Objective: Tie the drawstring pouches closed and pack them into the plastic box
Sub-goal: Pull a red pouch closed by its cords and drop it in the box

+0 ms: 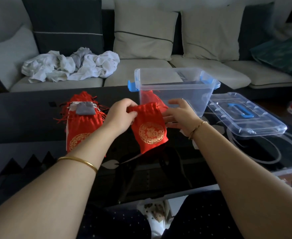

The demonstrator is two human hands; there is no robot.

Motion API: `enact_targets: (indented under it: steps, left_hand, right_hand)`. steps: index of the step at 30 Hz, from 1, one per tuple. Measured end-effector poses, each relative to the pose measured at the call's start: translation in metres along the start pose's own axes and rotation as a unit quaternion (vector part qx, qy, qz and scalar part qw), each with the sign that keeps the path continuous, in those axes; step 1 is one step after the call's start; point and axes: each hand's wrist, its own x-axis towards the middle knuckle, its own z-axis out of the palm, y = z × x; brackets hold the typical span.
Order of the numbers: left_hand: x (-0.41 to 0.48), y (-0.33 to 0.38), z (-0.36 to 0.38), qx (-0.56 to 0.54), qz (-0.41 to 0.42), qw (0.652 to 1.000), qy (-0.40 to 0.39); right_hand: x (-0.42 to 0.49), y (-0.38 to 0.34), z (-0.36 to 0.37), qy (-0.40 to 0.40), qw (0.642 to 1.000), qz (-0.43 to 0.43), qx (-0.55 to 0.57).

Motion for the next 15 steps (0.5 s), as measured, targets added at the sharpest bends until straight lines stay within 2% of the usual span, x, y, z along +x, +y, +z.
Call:
enact_targets:
  steps: [7,11,15]
  left_hand:
    - [0.0,0.003,-0.001,0.021,0.035,0.999,0.0]
    - [-0.001,-0.002,-0.003,0.05,0.025,0.998,0.016]
    - [-0.001,-0.006,-0.008,0.132,0.0,0.991,0.036]
  right_hand:
    - [0.0,0.001,-0.006,0.002,0.983,-0.116,-0.142]
    - [-0.001,0.001,-0.008,0.0,0.975,-0.126,-0.185]
    - [-0.005,-0.001,-0.01,-0.02,0.967,-0.133,-0.216]
